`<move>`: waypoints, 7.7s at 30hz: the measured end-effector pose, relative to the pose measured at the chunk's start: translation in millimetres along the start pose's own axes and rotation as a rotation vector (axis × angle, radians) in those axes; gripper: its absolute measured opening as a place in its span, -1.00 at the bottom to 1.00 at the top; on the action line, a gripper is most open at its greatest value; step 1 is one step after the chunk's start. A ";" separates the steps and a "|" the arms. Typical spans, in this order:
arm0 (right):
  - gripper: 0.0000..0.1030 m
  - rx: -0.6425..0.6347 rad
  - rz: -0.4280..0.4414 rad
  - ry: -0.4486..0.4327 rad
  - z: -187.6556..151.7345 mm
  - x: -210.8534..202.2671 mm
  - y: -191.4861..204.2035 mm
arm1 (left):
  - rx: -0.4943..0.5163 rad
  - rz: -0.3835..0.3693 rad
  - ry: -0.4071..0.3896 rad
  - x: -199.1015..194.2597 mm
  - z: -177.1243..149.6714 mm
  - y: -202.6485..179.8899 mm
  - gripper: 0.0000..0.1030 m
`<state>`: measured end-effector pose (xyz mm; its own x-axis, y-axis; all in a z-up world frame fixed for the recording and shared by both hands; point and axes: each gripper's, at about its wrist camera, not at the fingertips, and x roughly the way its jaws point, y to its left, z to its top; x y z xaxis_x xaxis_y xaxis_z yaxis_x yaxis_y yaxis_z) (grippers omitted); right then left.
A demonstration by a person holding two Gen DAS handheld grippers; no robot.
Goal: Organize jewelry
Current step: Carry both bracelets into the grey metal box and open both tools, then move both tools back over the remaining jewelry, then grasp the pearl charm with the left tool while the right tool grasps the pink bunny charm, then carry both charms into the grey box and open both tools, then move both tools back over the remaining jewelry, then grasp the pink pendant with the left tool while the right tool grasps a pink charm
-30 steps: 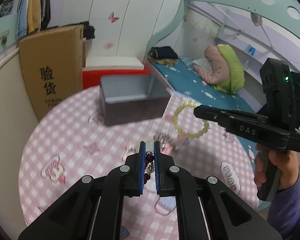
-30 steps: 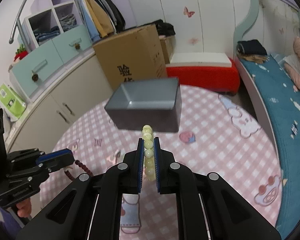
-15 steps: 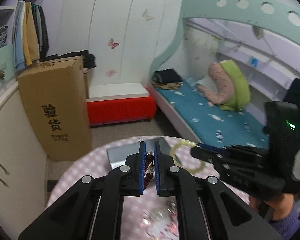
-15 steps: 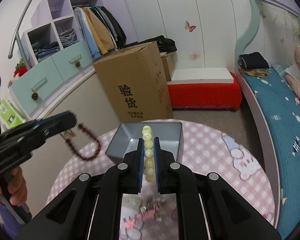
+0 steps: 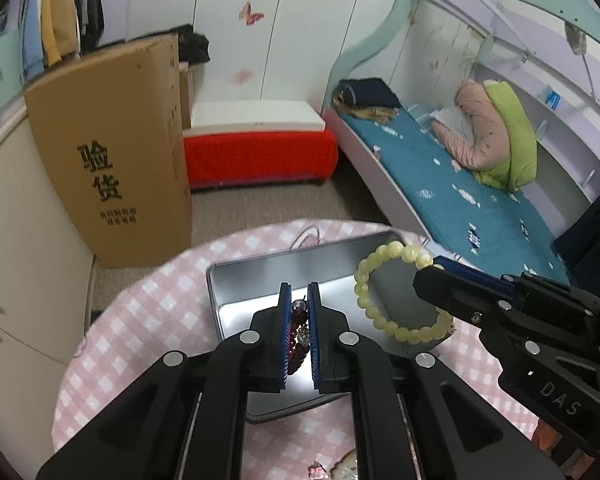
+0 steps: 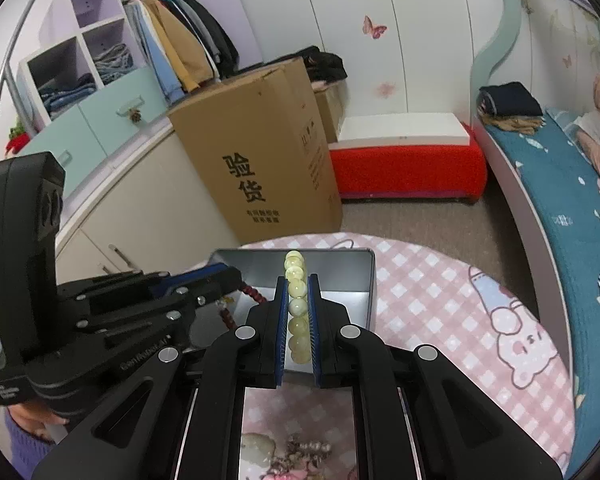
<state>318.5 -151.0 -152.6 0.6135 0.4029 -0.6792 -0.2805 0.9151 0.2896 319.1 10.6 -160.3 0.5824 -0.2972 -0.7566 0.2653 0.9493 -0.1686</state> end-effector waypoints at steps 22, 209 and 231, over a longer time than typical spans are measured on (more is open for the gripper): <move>-0.76 0.050 -0.025 0.051 -19.0 16.9 -11.4 | -0.030 0.023 -0.018 -15.3 -9.4 0.7 -0.25; -0.18 0.031 -0.091 0.044 -125.8 -72.7 -10.4 | -0.089 0.037 -0.014 -57.6 -132.0 -3.5 -0.12; -0.09 0.037 -0.095 0.111 -153.3 -44.9 -12.1 | 0.057 0.191 0.016 -23.8 -141.2 -27.4 -0.42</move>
<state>181.2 -182.2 -229.0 0.5497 0.3124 -0.7747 -0.1964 0.9498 0.2437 189.5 6.1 -226.9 0.6145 -0.1098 -0.7813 0.1945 0.9808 0.0152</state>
